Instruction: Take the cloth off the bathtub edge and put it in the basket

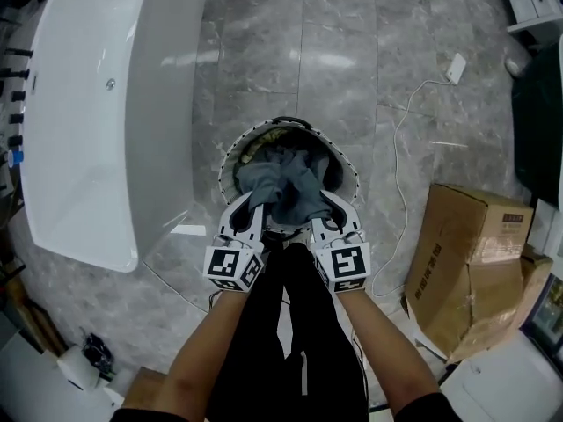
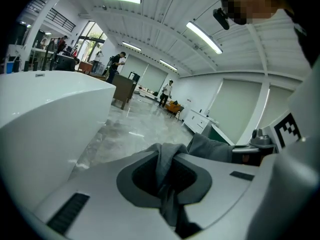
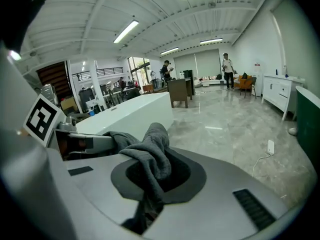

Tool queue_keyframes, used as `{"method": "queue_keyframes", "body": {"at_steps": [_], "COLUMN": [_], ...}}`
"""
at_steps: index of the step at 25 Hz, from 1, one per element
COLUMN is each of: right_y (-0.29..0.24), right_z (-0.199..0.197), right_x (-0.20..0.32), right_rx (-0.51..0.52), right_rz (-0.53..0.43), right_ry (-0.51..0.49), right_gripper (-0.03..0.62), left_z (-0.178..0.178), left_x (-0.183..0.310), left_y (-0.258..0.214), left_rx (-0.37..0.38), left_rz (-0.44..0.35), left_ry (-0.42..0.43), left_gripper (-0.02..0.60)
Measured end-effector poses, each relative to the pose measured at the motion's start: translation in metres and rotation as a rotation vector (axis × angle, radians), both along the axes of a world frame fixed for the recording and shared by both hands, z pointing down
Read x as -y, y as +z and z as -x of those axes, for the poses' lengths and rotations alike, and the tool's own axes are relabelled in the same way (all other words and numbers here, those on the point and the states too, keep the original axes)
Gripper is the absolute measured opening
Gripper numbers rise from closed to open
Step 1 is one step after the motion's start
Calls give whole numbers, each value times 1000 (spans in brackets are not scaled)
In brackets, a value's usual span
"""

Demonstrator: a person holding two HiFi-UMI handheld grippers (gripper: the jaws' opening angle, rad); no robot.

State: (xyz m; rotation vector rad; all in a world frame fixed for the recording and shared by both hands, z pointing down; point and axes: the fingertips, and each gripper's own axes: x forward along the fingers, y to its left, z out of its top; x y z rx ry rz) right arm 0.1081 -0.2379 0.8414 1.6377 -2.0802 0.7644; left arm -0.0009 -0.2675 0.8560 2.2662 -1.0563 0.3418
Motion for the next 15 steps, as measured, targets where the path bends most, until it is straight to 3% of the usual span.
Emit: {"method": "queue_keyframes", "body": {"at_steps": [5, 10, 15], "right_y": [63, 116, 156], "right_z": [-11, -23, -16], "right_x": [-9, -10, -3], "right_rx": [27, 47, 56], "right_rz": [72, 102, 179], "right_ry": [55, 93, 69], "right_gripper": [38, 38, 38], "left_z": [-5, -28, -27], "left_x": [2, 3, 9], "left_y": [58, 105, 146], "left_rx": [37, 55, 122], "left_rz": [47, 67, 82], "left_ry": [-10, 62, 83], "left_gripper": [31, 31, 31]}}
